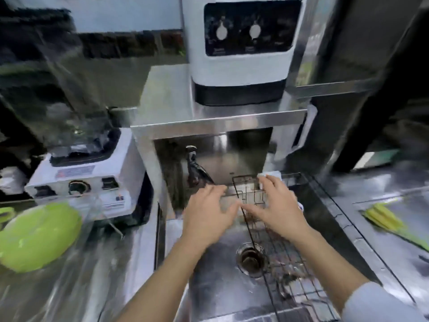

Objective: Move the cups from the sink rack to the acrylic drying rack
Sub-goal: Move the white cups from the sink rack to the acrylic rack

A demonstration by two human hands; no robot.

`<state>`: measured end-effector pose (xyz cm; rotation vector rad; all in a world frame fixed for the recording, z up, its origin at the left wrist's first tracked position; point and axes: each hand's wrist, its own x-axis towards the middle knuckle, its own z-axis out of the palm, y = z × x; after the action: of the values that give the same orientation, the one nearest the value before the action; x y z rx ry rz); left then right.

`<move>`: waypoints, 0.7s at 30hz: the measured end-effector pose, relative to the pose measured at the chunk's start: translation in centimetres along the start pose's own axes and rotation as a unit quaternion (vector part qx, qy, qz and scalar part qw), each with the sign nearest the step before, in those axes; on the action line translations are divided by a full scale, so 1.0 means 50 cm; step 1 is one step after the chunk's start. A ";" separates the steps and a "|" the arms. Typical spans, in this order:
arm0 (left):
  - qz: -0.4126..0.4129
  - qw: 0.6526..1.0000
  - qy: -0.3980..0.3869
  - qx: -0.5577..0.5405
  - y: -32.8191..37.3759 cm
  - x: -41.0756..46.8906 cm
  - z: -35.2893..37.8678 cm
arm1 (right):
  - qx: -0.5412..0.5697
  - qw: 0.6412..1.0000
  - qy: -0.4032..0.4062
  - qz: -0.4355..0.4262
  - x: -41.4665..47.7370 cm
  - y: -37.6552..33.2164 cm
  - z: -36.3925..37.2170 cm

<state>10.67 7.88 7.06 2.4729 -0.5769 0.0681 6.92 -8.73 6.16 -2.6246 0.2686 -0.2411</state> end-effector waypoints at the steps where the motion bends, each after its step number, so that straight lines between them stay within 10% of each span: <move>1: 0.004 1.000 -0.017 0.002 0.020 0.016 0.034 | -0.003 1.000 -0.008 0.017 0.002 0.041 -0.004; 10: 0.004 0.987 -0.161 0.003 0.113 0.135 0.314 | -0.012 0.993 -0.090 0.073 0.055 0.302 0.027; 21: -0.238 0.934 -0.175 -0.199 0.120 0.162 0.420 | 0.013 0.977 -0.182 0.111 0.085 0.360 0.104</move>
<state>13.79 -11.43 -5.54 2.1607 -0.0953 -0.6312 9.54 -22.89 -6.59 -2.5247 0.4232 0.3060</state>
